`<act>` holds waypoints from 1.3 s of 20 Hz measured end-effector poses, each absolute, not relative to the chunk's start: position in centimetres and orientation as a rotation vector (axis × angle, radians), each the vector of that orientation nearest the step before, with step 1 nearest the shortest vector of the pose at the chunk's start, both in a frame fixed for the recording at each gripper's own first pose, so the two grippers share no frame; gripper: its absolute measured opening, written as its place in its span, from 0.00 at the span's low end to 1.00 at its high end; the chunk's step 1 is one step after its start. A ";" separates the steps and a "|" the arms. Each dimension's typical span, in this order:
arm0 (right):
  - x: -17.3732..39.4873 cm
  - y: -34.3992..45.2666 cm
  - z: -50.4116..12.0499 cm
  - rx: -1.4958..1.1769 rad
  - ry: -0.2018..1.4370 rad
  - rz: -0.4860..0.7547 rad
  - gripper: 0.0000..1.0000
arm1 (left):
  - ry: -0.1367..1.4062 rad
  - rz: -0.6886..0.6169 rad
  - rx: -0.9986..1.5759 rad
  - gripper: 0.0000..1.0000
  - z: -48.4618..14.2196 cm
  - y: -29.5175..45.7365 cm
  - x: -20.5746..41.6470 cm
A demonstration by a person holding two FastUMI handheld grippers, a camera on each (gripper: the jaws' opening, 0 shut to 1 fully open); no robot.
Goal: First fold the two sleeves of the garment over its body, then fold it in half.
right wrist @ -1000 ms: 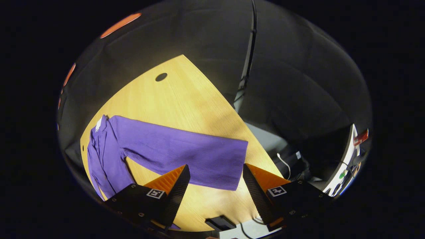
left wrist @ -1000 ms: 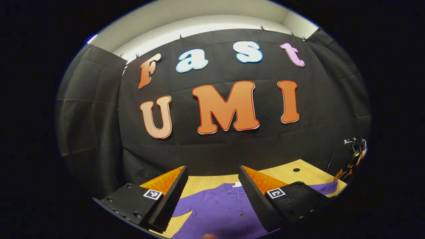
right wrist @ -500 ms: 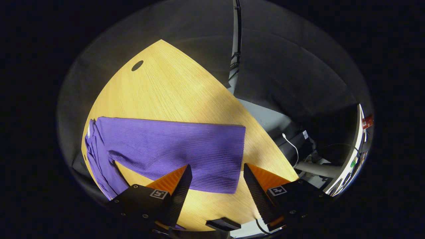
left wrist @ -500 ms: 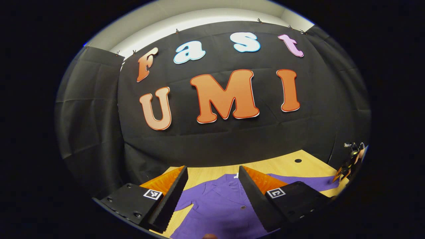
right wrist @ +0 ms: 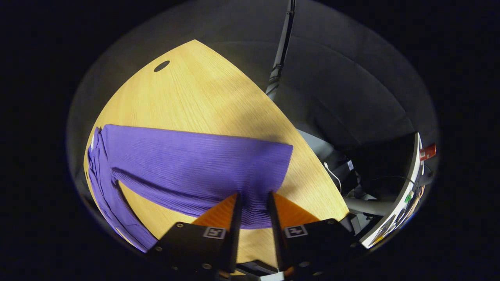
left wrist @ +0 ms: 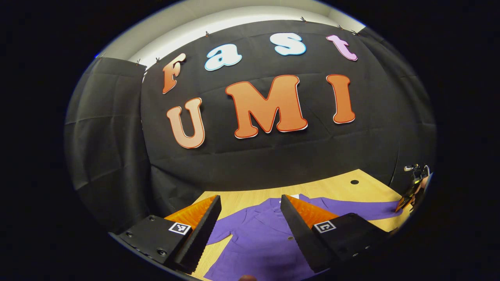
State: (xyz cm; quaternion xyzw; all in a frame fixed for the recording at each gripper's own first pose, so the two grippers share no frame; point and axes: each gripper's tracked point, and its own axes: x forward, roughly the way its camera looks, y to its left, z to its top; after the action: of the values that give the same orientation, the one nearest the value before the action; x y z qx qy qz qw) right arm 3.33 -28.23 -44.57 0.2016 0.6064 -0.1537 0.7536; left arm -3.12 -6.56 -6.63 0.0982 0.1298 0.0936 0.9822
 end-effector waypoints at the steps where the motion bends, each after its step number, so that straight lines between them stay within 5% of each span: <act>1: 3.7 -28.1 -44.5 0.471 1.318 -0.340 0.26 | 0.260 0.190 0.202 1.00 -6.5 -6.5 -3.2; 2: 3.8 -27.8 -44.4 0.503 1.320 -0.320 0.10 | 0.263 0.194 0.207 0.98 -6.6 -6.2 -3.5; 3: 3.7 -27.6 -44.1 0.520 1.318 -0.312 0.05 | 0.266 0.193 0.208 0.98 -6.6 -5.9 -3.6; 26: 7.6 -14.6 -21.7 0.405 0.983 -0.208 0.04 | 0.236 0.085 0.141 0.98 -7.0 5.9 0.0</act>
State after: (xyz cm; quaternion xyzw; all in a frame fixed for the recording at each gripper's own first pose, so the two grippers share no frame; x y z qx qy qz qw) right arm 7.64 -14.62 -21.72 0.1927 0.4677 -0.0992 0.8569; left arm -0.03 5.87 -6.97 0.0703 0.1174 0.0426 0.9897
